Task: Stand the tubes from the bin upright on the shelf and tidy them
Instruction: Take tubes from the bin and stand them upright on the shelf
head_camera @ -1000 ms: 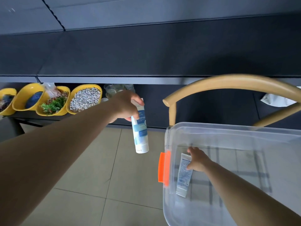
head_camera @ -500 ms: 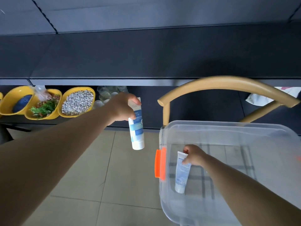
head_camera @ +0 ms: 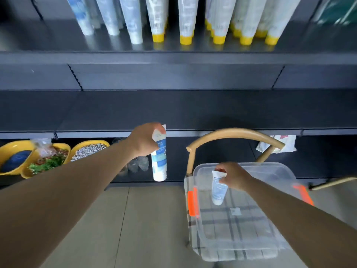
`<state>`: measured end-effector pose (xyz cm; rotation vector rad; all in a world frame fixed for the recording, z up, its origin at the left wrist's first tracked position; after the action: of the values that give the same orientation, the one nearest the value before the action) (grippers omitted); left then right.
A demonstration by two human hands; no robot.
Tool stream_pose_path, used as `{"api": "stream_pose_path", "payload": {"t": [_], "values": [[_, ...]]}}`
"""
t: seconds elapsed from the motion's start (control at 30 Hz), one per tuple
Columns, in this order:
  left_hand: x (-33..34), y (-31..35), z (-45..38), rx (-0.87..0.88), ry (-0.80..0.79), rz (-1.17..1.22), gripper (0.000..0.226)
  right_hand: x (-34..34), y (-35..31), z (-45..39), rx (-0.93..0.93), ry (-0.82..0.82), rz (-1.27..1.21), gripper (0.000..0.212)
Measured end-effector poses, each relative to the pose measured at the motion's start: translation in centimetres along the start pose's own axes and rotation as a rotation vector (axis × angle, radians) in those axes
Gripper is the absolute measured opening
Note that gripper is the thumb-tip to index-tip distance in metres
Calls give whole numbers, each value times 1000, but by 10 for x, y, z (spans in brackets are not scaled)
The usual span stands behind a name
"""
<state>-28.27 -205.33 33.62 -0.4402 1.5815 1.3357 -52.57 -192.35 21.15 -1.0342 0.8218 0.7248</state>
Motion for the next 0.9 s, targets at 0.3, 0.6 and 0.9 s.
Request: {"api": "stream_pose_path", "payload": {"t": [0.3, 0.6, 0.9], "values": [[-176, 10, 39, 76, 206, 14, 38, -180, -158, 42, -167, 122, 79, 14], [-320, 1, 43, 69, 440, 65, 36, -293, -329, 36, -437, 288, 120, 15], [-386, -21, -20, 52, 499, -14, 38, -326, -441, -38, -548, 415, 166, 12]]}}
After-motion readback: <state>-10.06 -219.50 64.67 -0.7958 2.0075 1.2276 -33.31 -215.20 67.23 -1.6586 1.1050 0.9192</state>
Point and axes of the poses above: each hand's wrist, its own z-axis away from the middle knuckle, its own x-axis out of the palm, y = z × x, the point moved 4 cm from there along -z, towards the middle knuckle, and after that the axes turned 7 degrees about y, right-handed, at the moved point
